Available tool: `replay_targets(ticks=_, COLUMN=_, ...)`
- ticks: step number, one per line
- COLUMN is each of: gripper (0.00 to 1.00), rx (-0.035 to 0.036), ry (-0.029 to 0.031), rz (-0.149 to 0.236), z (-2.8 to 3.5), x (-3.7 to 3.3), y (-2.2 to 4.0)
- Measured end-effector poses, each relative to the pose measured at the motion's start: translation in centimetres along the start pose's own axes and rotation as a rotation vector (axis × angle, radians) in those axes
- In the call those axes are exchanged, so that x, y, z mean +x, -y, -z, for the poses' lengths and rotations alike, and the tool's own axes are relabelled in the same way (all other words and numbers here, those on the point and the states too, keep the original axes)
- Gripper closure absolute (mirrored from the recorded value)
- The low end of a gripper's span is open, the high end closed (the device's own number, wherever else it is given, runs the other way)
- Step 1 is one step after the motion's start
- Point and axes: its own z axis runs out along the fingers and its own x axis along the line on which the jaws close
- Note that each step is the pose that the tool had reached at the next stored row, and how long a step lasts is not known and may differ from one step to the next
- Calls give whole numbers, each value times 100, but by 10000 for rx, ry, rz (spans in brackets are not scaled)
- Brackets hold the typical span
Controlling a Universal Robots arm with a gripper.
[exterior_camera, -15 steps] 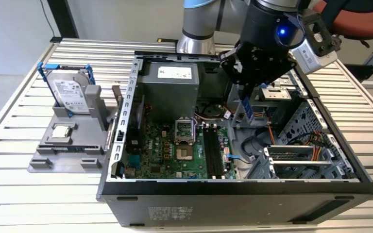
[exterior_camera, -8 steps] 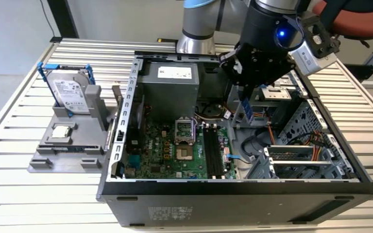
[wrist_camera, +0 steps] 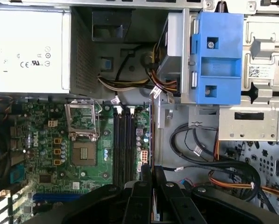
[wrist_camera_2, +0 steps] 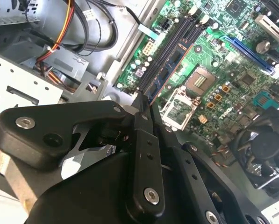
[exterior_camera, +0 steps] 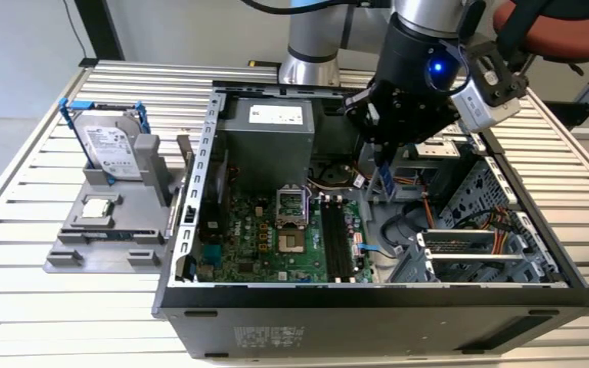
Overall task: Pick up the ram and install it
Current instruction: 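Insert the ram into the slot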
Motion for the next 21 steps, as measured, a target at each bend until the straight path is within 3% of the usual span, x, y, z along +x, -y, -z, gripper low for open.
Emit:
replay_targets(ticks=17, gripper=100, rx=3, ry=2, rz=-98, z=-308, x=18, y=6)
replay_targets(ticks=21, gripper=100, rx=6, ry=-2, rz=-99, z=-318, x=19, y=7)
